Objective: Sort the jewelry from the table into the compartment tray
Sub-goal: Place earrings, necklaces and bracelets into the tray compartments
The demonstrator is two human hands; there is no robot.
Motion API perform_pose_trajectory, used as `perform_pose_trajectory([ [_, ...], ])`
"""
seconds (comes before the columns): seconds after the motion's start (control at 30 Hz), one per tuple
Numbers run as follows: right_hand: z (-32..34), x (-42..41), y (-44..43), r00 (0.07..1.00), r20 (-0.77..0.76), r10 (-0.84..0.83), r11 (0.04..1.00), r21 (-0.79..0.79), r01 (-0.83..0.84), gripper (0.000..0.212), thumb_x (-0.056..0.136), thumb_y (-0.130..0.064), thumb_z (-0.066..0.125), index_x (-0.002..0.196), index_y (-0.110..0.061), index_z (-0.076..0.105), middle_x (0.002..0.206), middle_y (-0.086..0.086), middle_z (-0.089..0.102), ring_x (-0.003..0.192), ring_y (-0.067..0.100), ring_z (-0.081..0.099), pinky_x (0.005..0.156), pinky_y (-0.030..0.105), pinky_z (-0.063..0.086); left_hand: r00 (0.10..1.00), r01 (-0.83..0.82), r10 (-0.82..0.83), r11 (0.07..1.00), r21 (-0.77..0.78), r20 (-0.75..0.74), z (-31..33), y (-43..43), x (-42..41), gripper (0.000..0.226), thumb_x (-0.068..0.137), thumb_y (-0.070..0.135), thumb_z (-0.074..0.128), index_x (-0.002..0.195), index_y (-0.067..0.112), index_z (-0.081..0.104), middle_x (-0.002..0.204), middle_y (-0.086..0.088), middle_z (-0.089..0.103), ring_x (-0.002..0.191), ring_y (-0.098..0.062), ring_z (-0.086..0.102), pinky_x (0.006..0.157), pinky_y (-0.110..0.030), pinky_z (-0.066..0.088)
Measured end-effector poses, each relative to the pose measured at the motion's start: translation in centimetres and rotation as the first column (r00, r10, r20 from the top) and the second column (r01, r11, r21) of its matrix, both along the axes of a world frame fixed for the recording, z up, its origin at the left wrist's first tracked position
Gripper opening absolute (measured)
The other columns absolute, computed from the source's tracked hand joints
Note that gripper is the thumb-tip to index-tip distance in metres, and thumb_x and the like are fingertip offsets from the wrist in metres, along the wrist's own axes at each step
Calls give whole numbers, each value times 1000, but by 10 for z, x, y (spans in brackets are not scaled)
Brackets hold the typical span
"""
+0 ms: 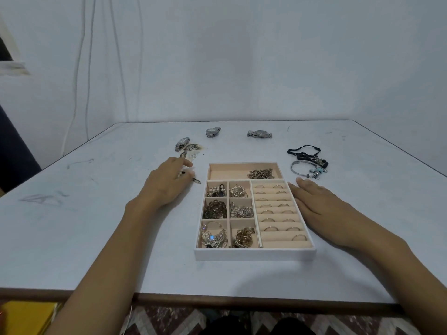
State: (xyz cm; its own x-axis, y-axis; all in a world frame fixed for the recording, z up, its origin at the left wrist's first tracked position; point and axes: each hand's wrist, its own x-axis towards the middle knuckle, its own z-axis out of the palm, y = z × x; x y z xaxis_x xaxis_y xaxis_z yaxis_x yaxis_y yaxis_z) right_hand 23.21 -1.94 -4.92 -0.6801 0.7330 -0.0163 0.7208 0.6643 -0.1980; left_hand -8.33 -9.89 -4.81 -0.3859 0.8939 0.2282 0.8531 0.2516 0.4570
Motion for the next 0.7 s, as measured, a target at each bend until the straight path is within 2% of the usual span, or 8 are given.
perform_pose_trajectory([
  [0.2, 9, -1, -2, 1000, 17, 4, 999, -37, -3, 50, 103, -39, 17, 153, -32, 12, 161, -2, 8, 148, 11, 4, 119, 29, 12, 993, 18, -30, 995, -99, -118, -12, 7, -1, 47, 101, 39, 31, 144, 21, 38, 153, 0, 33, 141, -18, 30, 116, -43, 20],
  [0.3, 26, 4, 10, 997, -12, 73, 987, -145, -74, 42, 102, -30, 34, 144, -35, 37, 149, -4, 38, 140, 12, 29, 114, 34, 28, 992, 13, -28, 993, -118, -127, -14, 8, -2, 48, 102, 39, 29, 147, 23, 34, 156, 0, 26, 144, -16, 22, 118, -42, 14],
  [0.33, 35, 7, 17, 996, -60, 72, 977, -196, -83, 37, 100, -23, 43, 134, -35, 50, 136, -7, 52, 130, 12, 42, 108, 31, 36, 991, 14, -29, 993, -115, -130, -14, 8, -2, 48, 102, 39, 29, 147, 23, 34, 157, 0, 26, 144, -16, 22, 118, -42, 14],
  [0.4, 55, 11, 36, 957, -285, -49, 962, -271, -31, 31, 94, -9, 54, 110, -31, 68, 105, -6, 67, 100, 15, 60, 86, 23, 48, 991, 16, -29, 995, -103, -128, -15, 8, -3, 48, 102, 40, 30, 147, 23, 34, 156, 0, 26, 144, -16, 22, 118, -42, 13],
  [0.47, 67, 15, 66, 838, -487, -246, 953, -281, 116, 23, 89, -3, 59, 102, -15, 72, 93, 6, 70, 83, 22, 63, 68, 26, 51, 992, 18, -29, 995, -95, -126, -16, 9, -5, 49, 101, 44, 30, 145, 24, 36, 156, 0, 28, 144, -16, 24, 118, -43, 15],
  [0.5, 68, 16, 83, 800, -509, -318, 943, -258, 210, 17, 87, -5, 62, 100, -10, 72, 93, 11, 70, 79, 23, 63, 62, 29, 50, 992, 20, -31, 996, -91, -125, -16, 9, -6, 51, 99, 46, 29, 145, 24, 37, 155, 0, 30, 143, -17, 26, 117, -44, 17],
  [0.6, 60, 13, 117, 836, -334, -436, 894, -272, 357, 15, 81, -18, 73, 93, -8, 72, 95, 13, 71, 70, 23, 62, 56, 27, 46, 992, 18, -28, 997, -80, -126, -15, 10, -6, 49, 100, 44, 31, 144, 24, 39, 153, 0, 33, 141, -18, 30, 116, -44, 20],
  [0.7, 50, 6, 129, 833, -247, -494, 859, -288, 424, 23, 70, -30, 83, 83, -14, 74, 90, 10, 73, 70, 26, 64, 64, 30, 47, 990, 16, -26, 997, -72, -141, -15, 9, -6, 47, 100, 41, 33, 143, 23, 39, 152, 1, 34, 140, -18, 31, 116, -43, 21],
])
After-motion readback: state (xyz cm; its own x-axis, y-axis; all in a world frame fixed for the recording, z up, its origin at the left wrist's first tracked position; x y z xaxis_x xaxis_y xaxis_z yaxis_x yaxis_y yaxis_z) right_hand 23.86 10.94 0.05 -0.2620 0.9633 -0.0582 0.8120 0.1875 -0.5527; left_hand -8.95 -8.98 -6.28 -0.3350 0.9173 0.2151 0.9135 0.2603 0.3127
